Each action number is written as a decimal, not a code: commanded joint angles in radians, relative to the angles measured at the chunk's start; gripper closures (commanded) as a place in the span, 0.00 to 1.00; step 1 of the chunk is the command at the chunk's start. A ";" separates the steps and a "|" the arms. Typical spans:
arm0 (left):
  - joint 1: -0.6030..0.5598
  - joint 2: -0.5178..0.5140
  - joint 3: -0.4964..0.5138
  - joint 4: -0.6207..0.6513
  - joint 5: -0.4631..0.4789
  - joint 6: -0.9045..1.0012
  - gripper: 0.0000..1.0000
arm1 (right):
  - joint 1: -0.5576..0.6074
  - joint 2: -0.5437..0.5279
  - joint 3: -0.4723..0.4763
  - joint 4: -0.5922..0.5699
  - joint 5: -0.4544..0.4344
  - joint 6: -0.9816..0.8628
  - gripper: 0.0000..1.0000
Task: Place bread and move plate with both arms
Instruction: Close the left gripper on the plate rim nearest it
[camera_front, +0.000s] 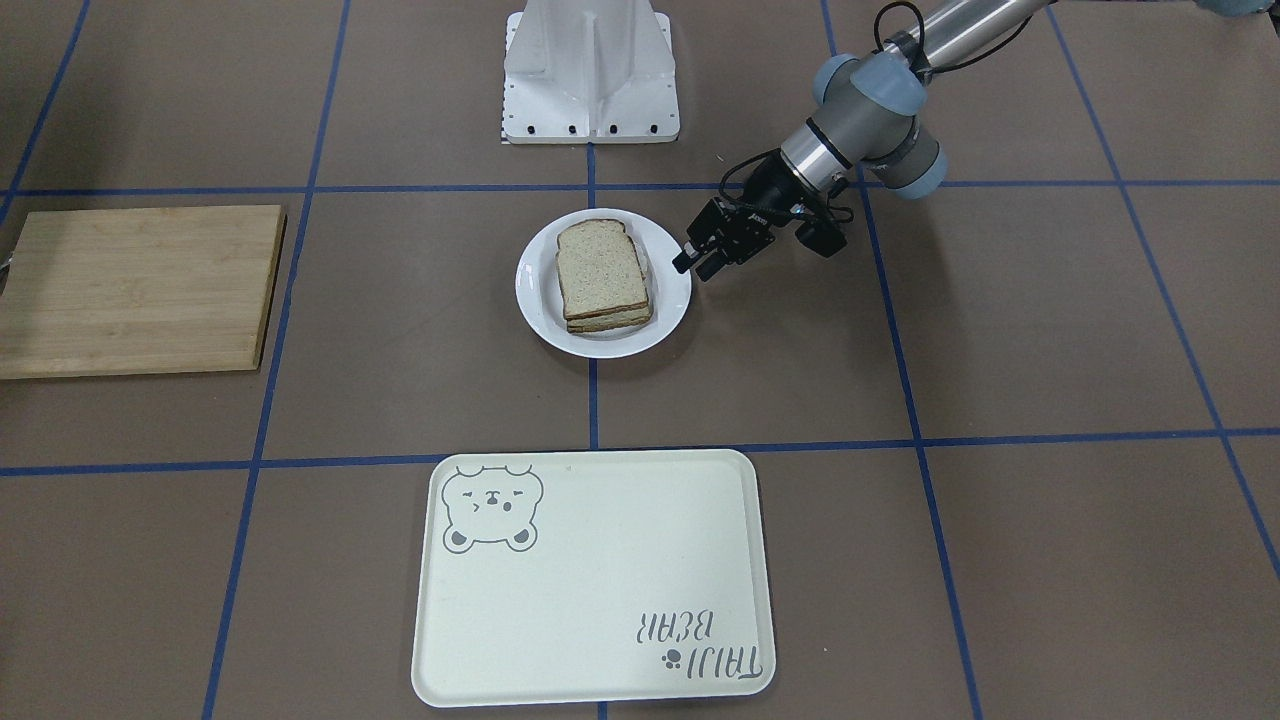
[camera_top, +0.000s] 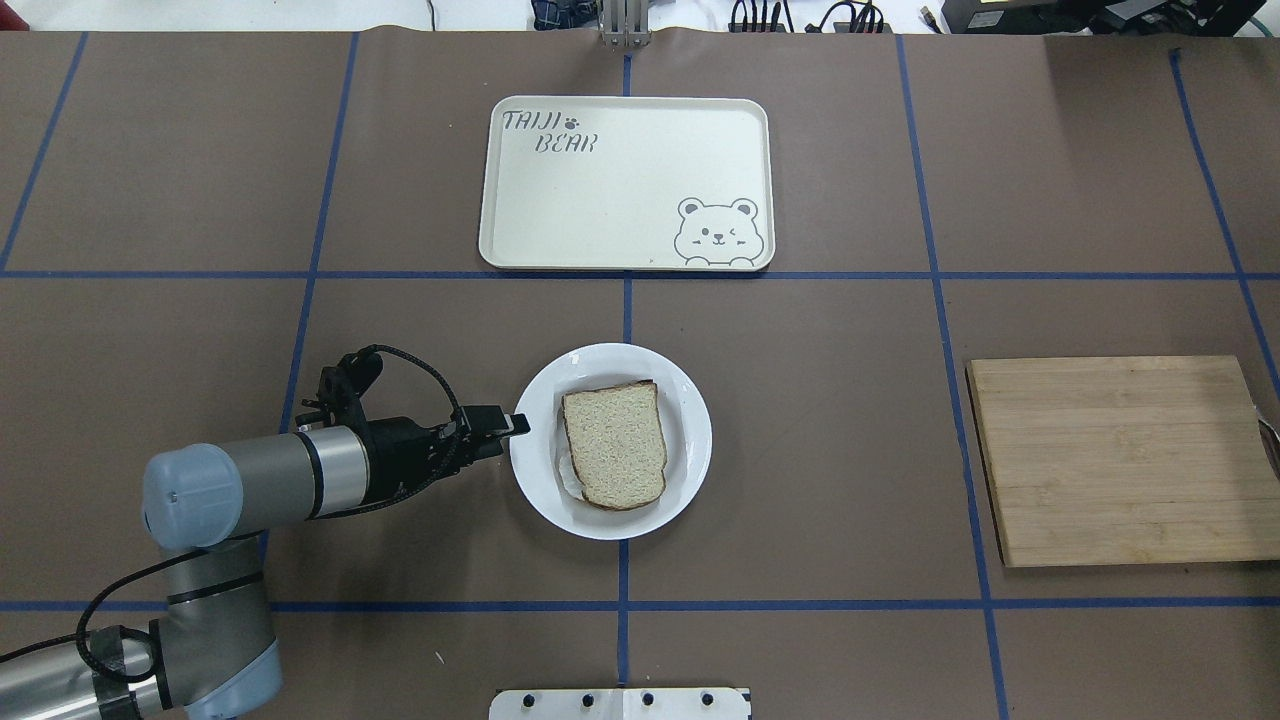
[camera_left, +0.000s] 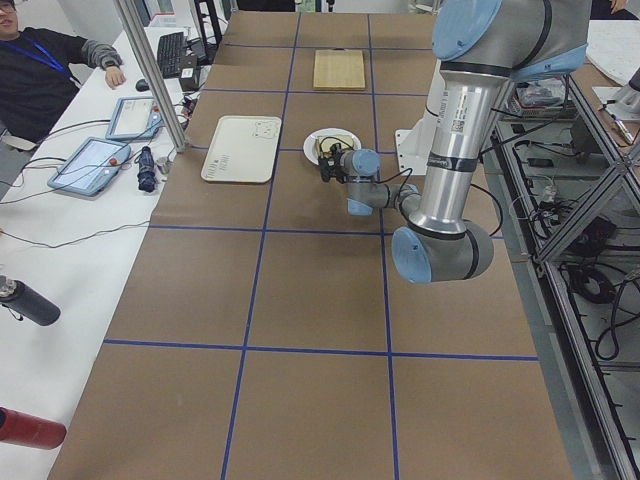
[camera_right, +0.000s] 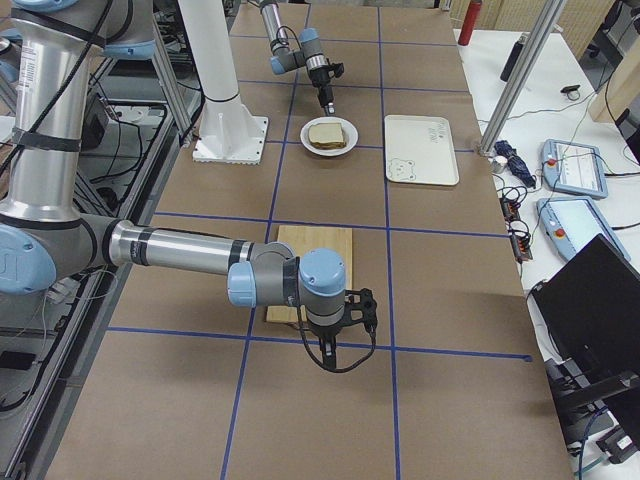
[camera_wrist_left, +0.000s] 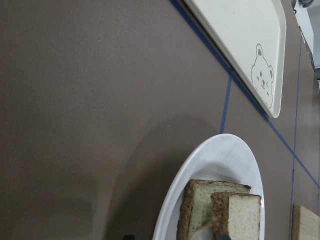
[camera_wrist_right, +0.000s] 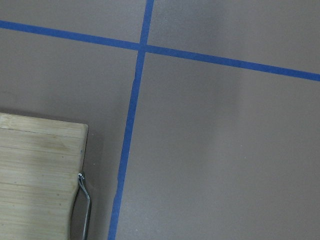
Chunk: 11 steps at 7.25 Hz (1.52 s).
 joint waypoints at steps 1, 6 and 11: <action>0.001 -0.009 0.010 -0.008 0.002 -0.003 0.45 | 0.000 0.000 -0.002 0.000 0.000 0.000 0.00; 0.021 -0.021 0.021 -0.008 0.003 -0.004 0.46 | 0.000 0.000 -0.003 0.000 0.000 0.000 0.00; 0.044 -0.041 0.041 -0.008 0.005 -0.007 0.52 | -0.002 0.002 -0.006 -0.002 0.000 0.002 0.00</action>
